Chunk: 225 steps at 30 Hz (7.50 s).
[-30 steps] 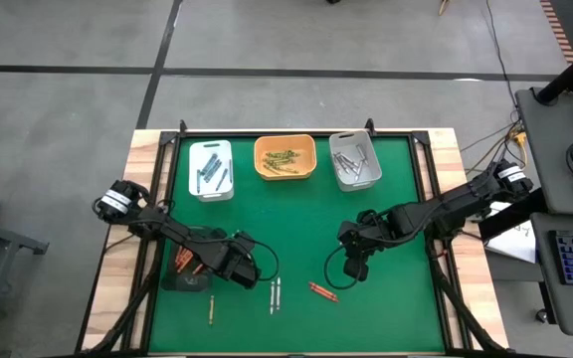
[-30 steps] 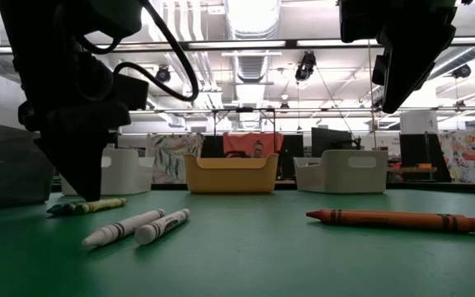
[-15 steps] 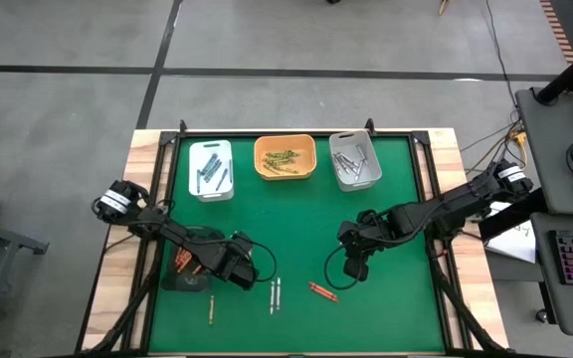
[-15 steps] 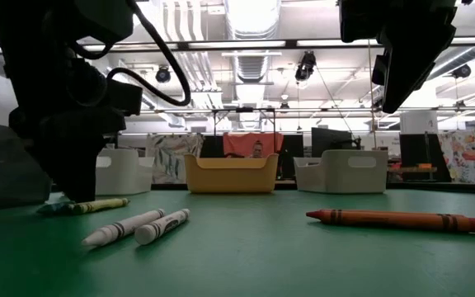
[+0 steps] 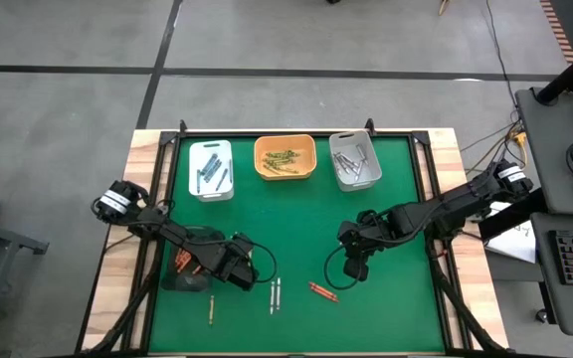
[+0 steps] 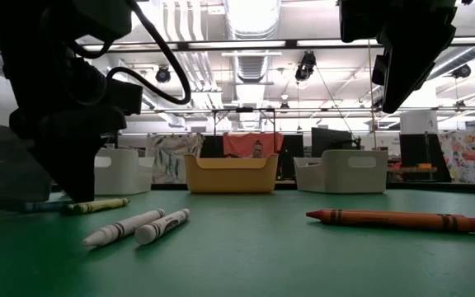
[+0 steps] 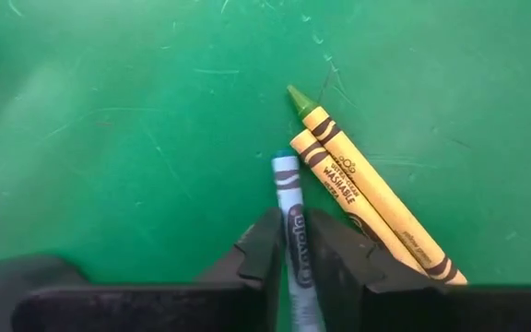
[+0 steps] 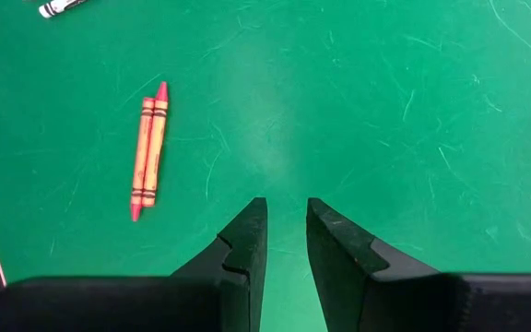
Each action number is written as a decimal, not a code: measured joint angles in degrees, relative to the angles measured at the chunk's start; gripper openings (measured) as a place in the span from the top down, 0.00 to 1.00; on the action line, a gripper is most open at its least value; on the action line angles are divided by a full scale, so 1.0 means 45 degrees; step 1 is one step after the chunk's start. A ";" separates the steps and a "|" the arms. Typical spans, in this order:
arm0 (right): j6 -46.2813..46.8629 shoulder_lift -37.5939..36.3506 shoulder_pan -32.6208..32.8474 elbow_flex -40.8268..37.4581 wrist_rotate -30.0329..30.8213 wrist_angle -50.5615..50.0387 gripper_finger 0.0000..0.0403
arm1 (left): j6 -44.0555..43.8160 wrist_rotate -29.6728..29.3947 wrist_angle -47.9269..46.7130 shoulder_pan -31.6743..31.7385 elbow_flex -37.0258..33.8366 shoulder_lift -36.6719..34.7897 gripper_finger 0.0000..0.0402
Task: Sort crayons
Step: Put the blue crayon into the white bin, then put the green crayon into the yellow bin
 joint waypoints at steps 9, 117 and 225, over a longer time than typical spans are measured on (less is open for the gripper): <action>0.0001 0.0000 0.0000 0.0000 0.0000 0.0000 0.83 | -0.0021 -0.0041 -0.0015 0.0005 -0.0007 -0.0010 0.99; -0.2228 0.0005 -0.1618 -0.1224 0.0567 0.6486 0.83 | 1.0980 -0.4109 0.3643 0.2244 -0.1290 -0.7419 0.84; -0.0421 0.2642 0.0835 0.0192 -0.0187 -0.4248 0.83 | 0.2394 -0.0307 -0.0748 0.0482 0.1435 0.0733 0.99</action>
